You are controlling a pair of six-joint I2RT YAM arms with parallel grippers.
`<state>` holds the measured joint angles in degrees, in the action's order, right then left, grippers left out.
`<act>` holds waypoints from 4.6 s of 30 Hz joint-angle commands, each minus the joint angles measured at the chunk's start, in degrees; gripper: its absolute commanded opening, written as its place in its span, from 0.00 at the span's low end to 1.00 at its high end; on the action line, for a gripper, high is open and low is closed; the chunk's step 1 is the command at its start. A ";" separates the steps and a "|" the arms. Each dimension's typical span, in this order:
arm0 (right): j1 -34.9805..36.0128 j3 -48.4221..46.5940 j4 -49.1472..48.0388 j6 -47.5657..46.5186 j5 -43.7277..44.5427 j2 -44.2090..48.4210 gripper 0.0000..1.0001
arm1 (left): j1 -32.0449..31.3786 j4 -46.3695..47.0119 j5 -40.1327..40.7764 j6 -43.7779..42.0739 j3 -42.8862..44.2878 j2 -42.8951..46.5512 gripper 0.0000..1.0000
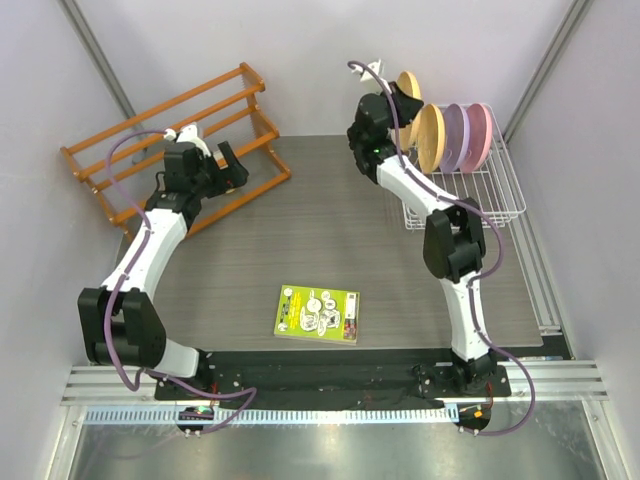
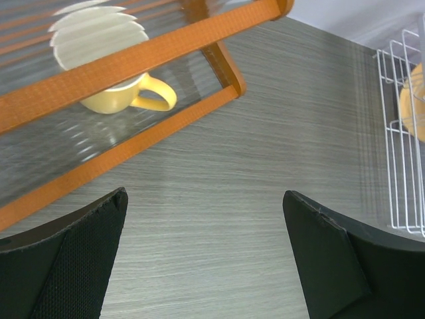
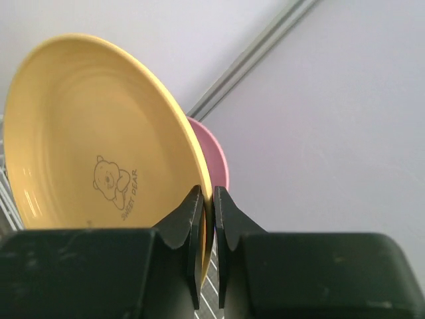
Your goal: Unload the plates from the dish rack
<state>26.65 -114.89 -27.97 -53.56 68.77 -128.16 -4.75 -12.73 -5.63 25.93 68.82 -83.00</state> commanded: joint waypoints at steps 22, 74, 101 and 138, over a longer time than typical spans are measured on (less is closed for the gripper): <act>5.86 26.55 48.55 73.86 -42.74 36.49 0.13 | -5.44 25.47 -23.20 10.71 -8.95 1.17 1.00; -4.41 37.38 46.51 72.81 -42.49 43.44 0.64 | -9.31 13.96 1.40 7.64 -16.17 -9.89 0.00; -15.67 4.52 39.92 48.12 -29.15 9.61 0.59 | -9.31 6.23 12.22 5.01 -14.77 -2.00 0.73; -2.58 12.41 -6.20 7.72 1.55 11.42 0.01 | -9.40 5.34 5.99 4.65 -10.90 2.76 0.82</act>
<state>22.59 -102.67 -38.17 -54.04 68.45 -125.01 -14.13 -8.56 4.29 31.03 54.65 -81.12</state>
